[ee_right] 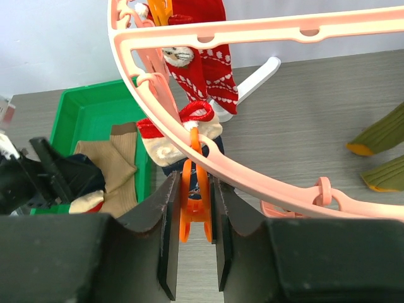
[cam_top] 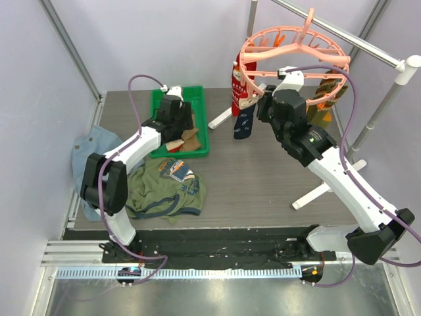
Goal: Remove the socks clipped to the hanger
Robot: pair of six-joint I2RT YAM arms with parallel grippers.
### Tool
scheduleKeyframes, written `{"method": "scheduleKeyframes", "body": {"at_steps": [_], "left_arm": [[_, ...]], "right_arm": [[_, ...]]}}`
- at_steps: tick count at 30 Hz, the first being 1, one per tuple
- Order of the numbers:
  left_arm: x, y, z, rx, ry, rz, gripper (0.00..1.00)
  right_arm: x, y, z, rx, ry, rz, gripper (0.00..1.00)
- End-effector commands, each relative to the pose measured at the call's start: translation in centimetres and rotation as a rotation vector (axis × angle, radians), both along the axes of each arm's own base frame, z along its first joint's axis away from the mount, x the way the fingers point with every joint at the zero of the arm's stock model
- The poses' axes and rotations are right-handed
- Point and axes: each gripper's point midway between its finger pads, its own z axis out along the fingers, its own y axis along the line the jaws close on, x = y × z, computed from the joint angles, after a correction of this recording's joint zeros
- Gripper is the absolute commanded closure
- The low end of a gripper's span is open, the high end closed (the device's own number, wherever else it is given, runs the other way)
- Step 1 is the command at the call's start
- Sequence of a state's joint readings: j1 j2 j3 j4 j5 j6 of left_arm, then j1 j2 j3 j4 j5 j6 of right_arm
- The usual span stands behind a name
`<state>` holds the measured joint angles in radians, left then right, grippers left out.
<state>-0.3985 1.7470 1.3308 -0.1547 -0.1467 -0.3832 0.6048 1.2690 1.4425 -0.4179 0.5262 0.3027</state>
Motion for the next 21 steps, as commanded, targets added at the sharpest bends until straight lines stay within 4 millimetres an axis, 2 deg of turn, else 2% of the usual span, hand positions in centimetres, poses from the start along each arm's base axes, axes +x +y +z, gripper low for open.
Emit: {"method": "scheduleKeyframes", "body": {"at_steps": [1, 3, 5, 6, 11, 15, 21], "left_arm": [[1.7, -1.4, 5.4, -0.091, -0.114, -0.057, 0.25], [1.1, -2.2, 7.4, -0.129, -0.157, -0.110, 0.16], [0.4, -3.4, 9.3, -0.171, -0.201, -0.182, 0.11], [-0.2, -3.9, 10.4, -0.192, -0.222, -0.218, 0.09], [-2.8, -7.5, 12.9, -0.260, -0.274, -0.391, 0.09], [-3.9, -9.7, 13.6, -0.265, -0.300, -0.447, 0.09], [-5.8, -14.0, 14.0, -0.307, -0.338, -0.606, 0.10]], "right_arm": [[-0.2, 0.3, 2.0, 0.041, -0.057, 0.029, 0.72], [-0.2, 0.4, 1.8, 0.038, -0.053, 0.031, 0.72], [-0.1, 0.5, 1.7, 0.038, -0.049, 0.034, 0.72], [-0.2, 0.5, 1.8, 0.038, -0.052, 0.035, 0.72], [-0.3, 0.4, 1.8, 0.040, -0.053, 0.037, 0.71], [-0.4, 0.3, 1.7, 0.039, -0.050, 0.040, 0.71], [-0.5, 0.5, 1.5, 0.039, -0.046, 0.052, 0.71]]}}
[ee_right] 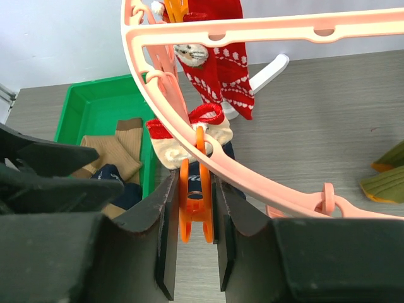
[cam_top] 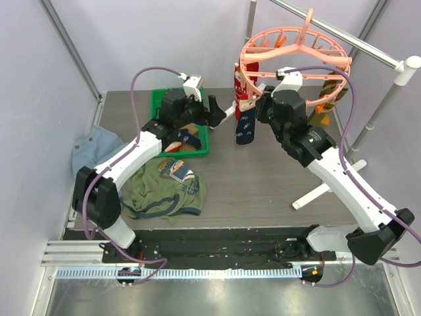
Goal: Remove the socks clipped to the hanger
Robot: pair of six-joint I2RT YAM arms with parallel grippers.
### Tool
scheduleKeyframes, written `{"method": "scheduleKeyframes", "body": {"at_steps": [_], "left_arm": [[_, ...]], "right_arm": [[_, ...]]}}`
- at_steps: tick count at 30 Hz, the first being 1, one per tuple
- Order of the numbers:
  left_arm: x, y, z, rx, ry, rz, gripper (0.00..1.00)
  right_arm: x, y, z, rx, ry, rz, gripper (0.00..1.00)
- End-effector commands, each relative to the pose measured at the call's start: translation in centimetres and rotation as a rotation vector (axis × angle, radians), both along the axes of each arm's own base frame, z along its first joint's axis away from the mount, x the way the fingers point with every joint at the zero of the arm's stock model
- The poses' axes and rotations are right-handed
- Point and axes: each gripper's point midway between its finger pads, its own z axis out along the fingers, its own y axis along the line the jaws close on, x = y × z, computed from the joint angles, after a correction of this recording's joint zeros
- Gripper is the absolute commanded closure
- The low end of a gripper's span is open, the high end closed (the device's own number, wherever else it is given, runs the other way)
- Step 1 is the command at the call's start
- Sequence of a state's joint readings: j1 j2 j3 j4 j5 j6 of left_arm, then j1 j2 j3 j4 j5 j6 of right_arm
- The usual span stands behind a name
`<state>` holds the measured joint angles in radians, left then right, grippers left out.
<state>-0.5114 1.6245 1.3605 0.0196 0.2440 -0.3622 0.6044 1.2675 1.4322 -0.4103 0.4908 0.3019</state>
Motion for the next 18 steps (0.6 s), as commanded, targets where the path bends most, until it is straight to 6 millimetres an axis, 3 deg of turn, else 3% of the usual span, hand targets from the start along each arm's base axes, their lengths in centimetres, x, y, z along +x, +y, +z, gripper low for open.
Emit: {"method": "scheduleKeyframes", "body": {"at_steps": [1, 12, 18], "left_arm": [[-1.2, -3.5, 2.9, -0.064, -0.121, -0.145, 0.10], [-0.2, -7.9, 3.1, -0.101, -0.129, -0.236, 0.13], [-0.3, -10.0, 3.9, -0.122, -0.140, -0.248, 0.26]], "right_arm": [[-0.5, -0.1, 1.9, 0.040, -0.054, 0.021, 0.71], [-0.7, 0.5, 2.1, 0.056, -0.054, 0.061, 0.69], [-1.3, 0.5, 2.1, 0.067, -0.056, 0.075, 0.67]]}}
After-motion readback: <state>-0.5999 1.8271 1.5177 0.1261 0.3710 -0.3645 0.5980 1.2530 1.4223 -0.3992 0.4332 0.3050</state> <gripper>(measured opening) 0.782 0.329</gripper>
